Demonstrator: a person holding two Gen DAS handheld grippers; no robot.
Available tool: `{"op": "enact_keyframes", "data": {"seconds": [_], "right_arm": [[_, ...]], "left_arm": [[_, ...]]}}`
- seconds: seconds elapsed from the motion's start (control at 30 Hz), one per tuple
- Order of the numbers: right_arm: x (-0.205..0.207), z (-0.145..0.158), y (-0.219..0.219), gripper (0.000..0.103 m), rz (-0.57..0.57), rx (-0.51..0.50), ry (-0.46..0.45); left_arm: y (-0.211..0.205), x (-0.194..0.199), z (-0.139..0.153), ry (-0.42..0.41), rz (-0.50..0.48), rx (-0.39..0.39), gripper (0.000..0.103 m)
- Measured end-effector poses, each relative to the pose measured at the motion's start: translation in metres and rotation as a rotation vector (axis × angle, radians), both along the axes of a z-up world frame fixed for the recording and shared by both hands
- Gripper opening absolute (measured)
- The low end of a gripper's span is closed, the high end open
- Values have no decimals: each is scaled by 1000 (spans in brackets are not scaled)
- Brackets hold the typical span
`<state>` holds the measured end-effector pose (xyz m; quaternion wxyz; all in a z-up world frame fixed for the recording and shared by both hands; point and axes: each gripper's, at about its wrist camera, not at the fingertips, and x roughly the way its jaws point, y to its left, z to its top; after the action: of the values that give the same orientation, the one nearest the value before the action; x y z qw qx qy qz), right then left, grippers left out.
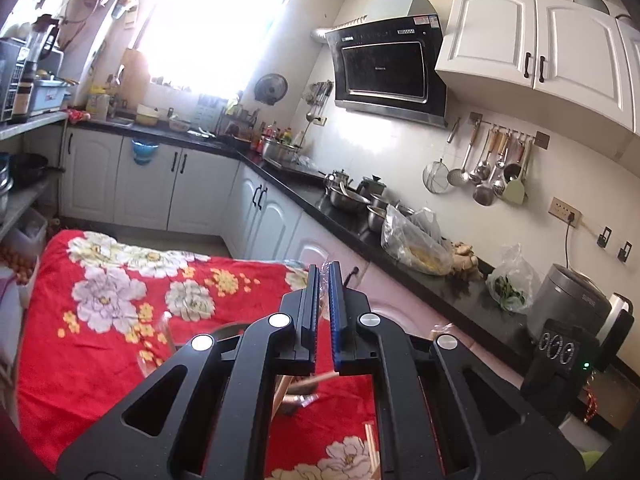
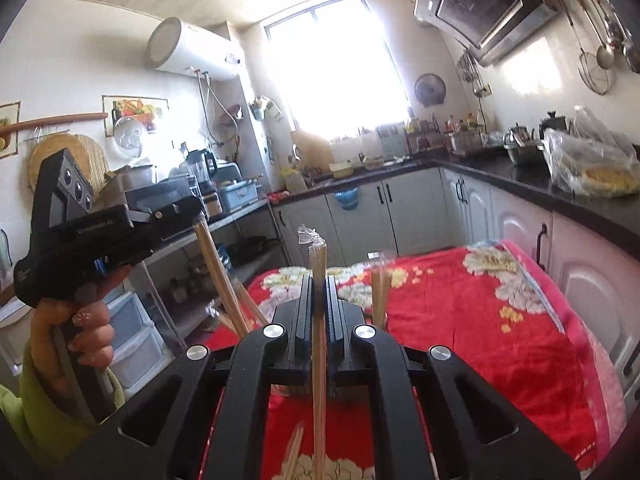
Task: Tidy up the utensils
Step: 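Carry the left tool's chopsticks over the caddy while the right tool brings its pair above it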
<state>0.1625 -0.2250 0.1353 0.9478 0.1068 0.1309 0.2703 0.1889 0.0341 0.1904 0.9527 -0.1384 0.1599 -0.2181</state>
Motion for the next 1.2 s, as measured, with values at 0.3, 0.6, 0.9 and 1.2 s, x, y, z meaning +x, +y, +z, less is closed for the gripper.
{"op": "enact_keyframes", "data": {"seconds": [0.3, 0.6, 0.9, 1.2], "right_arm": [[15, 29, 13, 6, -3, 22, -80], [33, 48, 29, 6, -36, 8, -183], [55, 46, 39, 6, -68, -1, -254], [83, 28, 51, 6, -85, -36, -300]], "left_arm": [[8, 18, 21, -35, 51, 14, 2], [16, 41, 23, -56, 138, 41, 2], [15, 55, 7, -52, 164, 41, 2], [14, 62, -4, -58, 216, 85, 2]]}}
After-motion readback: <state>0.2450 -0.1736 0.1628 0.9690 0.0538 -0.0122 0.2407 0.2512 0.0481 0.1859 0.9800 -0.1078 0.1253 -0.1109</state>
